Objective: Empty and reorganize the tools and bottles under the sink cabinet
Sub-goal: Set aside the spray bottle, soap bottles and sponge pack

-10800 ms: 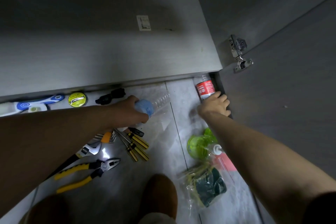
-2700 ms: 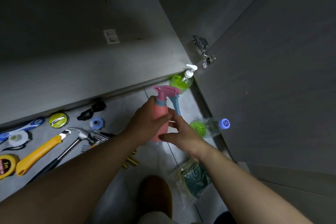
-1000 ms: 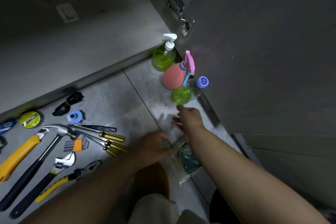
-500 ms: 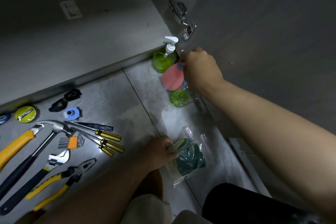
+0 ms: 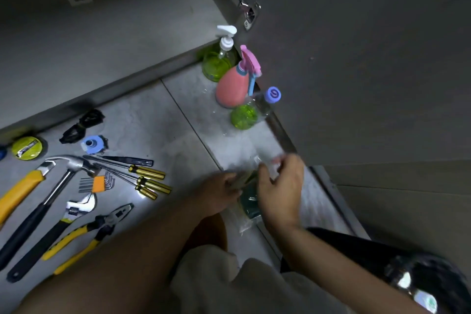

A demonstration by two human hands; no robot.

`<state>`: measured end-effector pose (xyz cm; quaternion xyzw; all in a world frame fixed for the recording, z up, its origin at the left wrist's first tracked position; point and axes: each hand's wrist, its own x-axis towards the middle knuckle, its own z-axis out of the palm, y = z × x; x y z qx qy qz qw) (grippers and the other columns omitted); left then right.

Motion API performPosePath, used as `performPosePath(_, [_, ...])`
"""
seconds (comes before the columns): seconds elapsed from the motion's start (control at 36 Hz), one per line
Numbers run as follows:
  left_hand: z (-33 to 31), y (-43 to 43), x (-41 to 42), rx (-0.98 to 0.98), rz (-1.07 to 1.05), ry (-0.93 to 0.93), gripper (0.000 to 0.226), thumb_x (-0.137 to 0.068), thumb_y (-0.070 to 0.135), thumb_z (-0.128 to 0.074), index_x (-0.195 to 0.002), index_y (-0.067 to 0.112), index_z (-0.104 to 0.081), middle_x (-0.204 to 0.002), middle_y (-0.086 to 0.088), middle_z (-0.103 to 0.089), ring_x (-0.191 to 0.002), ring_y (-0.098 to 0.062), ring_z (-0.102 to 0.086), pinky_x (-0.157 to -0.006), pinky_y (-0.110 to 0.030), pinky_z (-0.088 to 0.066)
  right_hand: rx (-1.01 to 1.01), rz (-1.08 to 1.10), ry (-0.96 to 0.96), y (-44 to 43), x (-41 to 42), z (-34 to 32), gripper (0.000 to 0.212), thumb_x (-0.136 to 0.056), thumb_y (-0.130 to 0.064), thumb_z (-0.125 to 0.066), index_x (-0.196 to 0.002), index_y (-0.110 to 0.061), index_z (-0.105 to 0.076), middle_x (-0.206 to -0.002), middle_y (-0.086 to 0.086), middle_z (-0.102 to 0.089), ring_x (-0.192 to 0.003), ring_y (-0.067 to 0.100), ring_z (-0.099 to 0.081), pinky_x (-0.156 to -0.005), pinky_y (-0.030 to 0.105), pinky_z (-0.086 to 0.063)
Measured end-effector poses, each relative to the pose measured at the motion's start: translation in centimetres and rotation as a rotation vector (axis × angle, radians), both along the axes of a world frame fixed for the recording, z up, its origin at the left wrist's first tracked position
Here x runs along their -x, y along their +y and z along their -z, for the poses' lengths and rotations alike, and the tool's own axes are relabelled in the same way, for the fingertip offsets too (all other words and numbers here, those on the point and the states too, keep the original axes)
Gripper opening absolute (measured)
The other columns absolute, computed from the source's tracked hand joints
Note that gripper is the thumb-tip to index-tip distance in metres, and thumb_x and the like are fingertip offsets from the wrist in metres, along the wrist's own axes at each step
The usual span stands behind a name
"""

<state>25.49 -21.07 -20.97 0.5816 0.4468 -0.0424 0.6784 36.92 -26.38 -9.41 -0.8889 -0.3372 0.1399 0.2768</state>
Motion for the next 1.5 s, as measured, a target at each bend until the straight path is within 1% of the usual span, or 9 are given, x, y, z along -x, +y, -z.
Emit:
performPosePath(0.17, [0.9,-0.4,0.5,0.090,-0.052,0.006,0.071,-0.082,0.036,-0.071,-0.148,0.029,-0.047,-0.127,-0.004,-0.062,-0.115,-0.022,-0.063,-0.103,-0.045,-0.052,0.451,0.690,0.297,-5.0,-0.7,3.8,0.074,-0.084,-0.055,-0.072,-0.121,0.008,-0.056,-0.127,0.027,-0.058,-0.120,0.039,-0.056,-0.097,0.040,-0.045])
performPosePath(0.47, [-1.0,-0.5,-0.1,0.026,0.076,-0.057,0.052,-0.100,0.011,-0.052,-0.147,0.033,-0.050,-0.142,-0.002,-0.060,-0.122,-0.014,-0.058,-0.105,-0.033,-0.047,0.098,0.514,0.954,-4.8,0.1,6.5,0.041,-0.094,-0.047,-0.064,-0.130,-0.029,-0.059,-0.123,0.005,-0.069,-0.111,0.026,-0.068,-0.096,0.053,-0.056])
performPosePath(0.61, [-2.4,-0.2,0.0,0.155,-0.021,-0.065,0.034,-0.097,0.019,-0.055,-0.127,0.029,-0.068,-0.121,-0.004,-0.071,-0.111,-0.019,-0.067,-0.103,-0.044,-0.051,0.009,0.437,1.041,-4.0,-0.1,6.6,0.035,-0.095,-0.032,-0.065,-0.129,-0.024,-0.059,-0.117,0.007,-0.073,-0.108,0.025,-0.071,-0.099,0.051,-0.054])
performPosePath(0.78, [-4.3,2.3,2.9,0.181,-0.301,-0.070,0.025,-0.100,0.042,-0.057,-0.090,0.028,-0.075,-0.083,0.012,-0.076,-0.076,0.001,-0.070,-0.062,-0.017,-0.051,0.006,0.268,1.211,-1.6,0.3,5.3,0.037,-0.098,-0.026,-0.054,-0.132,-0.012,-0.058,-0.121,0.020,-0.069,-0.109,0.036,-0.069,-0.089,0.047,-0.058])
performPosePath(0.86, [-5.0,4.1,5.4,0.111,-0.491,-0.111,0.012,-0.094,0.030,-0.071,-0.096,0.018,-0.072,-0.089,-0.002,-0.075,-0.078,-0.010,-0.070,-0.065,-0.020,-0.051,0.086,0.249,1.374,0.4,1.2,3.8,0.038,-0.094,-0.029,-0.051,-0.123,-0.008,-0.066,-0.113,0.020,-0.072,-0.096,0.031,-0.072,-0.077,0.037,-0.060])
performPosePath(0.97, [-6.2,5.9,8.4,0.220,-0.727,-0.133,0.057,-0.081,0.038,-0.083,-0.125,0.022,-0.051,-0.107,0.003,-0.066,-0.086,-0.010,-0.069,-0.070,-0.031,-0.058,0.078,0.110,1.574,3.3,2.8,1.8,0.037,-0.086,-0.028,-0.054,-0.110,-0.012,-0.077,-0.117,0.020,-0.070,-0.100,0.032,-0.071,-0.084,0.041,-0.059])
performPosePath(1.08, [-6.7,6.6,10.9,0.409,-0.622,-0.282,0.049,-0.087,0.049,-0.074,-0.128,0.026,-0.065,-0.123,-0.006,-0.072,-0.113,-0.026,-0.070,-0.103,-0.054,-0.051,0.093,0.063,1.567,5.7,4.3,1.5,0.048,-0.081,-0.020,-0.052,-0.126,-0.005,-0.064,-0.122,0.023,-0.066,-0.106,0.035,-0.064,-0.094,0.046,-0.055])
performPosePath(1.33, [-6.7,6.3,11.3,0.139,-0.737,-0.216,0.044,-0.078,0.067,-0.069,-0.110,0.038,-0.061,-0.114,0.001,-0.071,-0.104,-0.023,-0.072,-0.090,-0.056,-0.058,0.125,0.083,1.458,8.3,5.7,2.4,0.078,-0.059,-0.014,-0.057,-0.135,0.003,-0.053,-0.117,0.025,-0.064,-0.105,0.038,-0.063,-0.096,0.051,-0.052])
performPosePath(1.5, [-6.4,6.5,11.4,-0.098,-0.710,-0.100,0.028,-0.096,0.052,-0.060,-0.103,0.025,-0.056,-0.095,0.000,-0.066,-0.085,-0.014,-0.067,-0.062,-0.017,-0.052,0.155,-0.058,1.519,9.3,5.8,2.5,0.064,-0.066,-0.007,-0.049,-0.129,0.003,-0.057,-0.117,0.025,-0.064,-0.107,0.038,-0.061,-0.100,0.051,-0.050])
